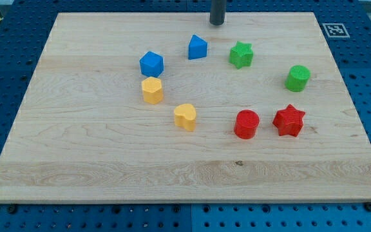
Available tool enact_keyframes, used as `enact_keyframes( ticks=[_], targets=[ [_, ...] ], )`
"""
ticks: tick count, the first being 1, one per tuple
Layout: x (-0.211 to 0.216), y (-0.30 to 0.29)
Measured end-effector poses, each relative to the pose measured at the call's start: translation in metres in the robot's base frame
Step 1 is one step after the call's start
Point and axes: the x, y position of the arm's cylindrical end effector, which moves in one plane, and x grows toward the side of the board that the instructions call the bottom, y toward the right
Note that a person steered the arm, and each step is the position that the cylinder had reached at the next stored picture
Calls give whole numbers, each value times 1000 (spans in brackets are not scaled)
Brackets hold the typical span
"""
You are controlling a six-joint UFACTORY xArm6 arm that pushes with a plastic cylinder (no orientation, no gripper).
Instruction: Push the blue triangle closer to the blue cube
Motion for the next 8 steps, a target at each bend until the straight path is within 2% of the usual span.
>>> enact_keyframes(
  ticks=[3,5,8],
  targets=[
    [40,32],
    [86,-2],
    [85,-39]
  ],
)
